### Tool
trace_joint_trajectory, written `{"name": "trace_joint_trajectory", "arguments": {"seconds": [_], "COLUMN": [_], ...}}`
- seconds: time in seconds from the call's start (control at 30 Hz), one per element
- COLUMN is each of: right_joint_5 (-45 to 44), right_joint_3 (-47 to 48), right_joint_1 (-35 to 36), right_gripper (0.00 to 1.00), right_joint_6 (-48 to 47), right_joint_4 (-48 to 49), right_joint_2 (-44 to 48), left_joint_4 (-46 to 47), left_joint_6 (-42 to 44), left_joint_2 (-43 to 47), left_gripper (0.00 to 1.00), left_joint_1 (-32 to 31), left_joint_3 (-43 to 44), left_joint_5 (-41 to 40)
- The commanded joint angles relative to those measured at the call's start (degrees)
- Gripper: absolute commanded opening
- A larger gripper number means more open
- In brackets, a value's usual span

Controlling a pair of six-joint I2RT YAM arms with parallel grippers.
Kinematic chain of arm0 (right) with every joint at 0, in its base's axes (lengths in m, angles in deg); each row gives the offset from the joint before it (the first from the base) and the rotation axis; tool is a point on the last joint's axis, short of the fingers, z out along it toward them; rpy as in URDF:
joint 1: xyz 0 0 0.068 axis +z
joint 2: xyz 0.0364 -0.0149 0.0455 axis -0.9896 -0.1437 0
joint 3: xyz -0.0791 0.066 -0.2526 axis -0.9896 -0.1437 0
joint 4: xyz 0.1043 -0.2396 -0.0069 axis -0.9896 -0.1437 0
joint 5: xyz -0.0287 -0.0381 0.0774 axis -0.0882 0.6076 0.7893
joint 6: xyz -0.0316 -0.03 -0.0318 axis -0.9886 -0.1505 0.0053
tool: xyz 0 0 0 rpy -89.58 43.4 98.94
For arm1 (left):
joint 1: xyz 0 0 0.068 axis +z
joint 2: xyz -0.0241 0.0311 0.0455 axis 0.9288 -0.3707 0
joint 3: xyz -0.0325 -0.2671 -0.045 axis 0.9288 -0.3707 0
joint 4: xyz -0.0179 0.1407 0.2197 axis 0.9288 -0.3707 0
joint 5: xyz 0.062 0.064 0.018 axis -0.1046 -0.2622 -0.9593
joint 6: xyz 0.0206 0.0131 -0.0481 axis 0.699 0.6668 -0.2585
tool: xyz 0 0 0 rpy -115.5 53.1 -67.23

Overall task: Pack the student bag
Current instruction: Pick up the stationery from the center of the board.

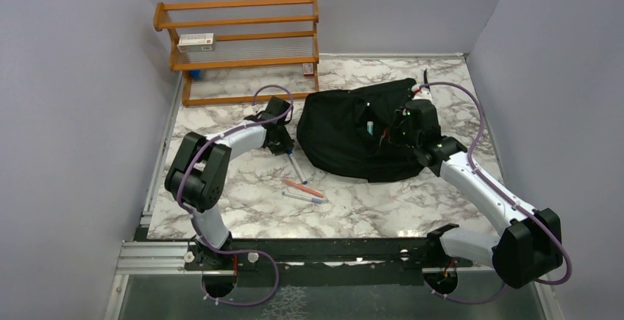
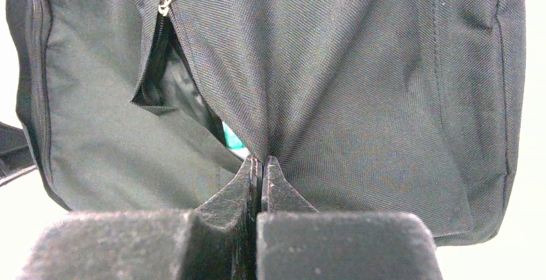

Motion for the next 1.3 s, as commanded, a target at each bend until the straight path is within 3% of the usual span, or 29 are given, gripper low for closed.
{"name": "trace_joint_trajectory", "arguments": {"seconds": [0.0, 0.3, 0.5, 0.57, 0.73, 1.27], "right_joint_5": [-1.74, -2.14, -2.16, -2.06, -1.87, -1.67], "right_joint_3": [-0.89, -1.25, -1.65, -1.65, -1.80, -2.00], "right_joint_1": [0.17, 0.17, 0.16, 0.17, 0.17, 0.19], "right_gripper": [0.01, 0.01, 0.01, 0.01, 0.01, 0.01], "right_joint_6": [-0.66, -0.73, -0.96, -0.94, -0.76, -0.72], "right_joint_4": [-2.66, -2.96, -2.69, -2.66, -2.46, -2.33], "right_joint_2": [1.52, 2.03, 2.52, 2.57, 2.50, 2.04], "left_joint_4": [0.40, 0.49, -3.37, -4.34, -4.92, -5.93], "left_joint_6": [2.69, 11.06, 17.41, 18.71, 17.76, 10.96], "left_joint_2": [-3.09, -8.08, -12.31, -13.02, -11.18, -10.31], "left_gripper": [0.22, 0.22, 0.30, 0.37, 0.51, 0.52], "left_joint_1": [2.38, 5.91, 6.27, 6.27, 6.18, -2.15], "left_joint_3": [1.59, 8.91, 14.81, 15.60, 13.75, 10.27], "left_joint_5": [-0.53, 2.21, 2.93, 2.96, 2.01, 1.65]}}
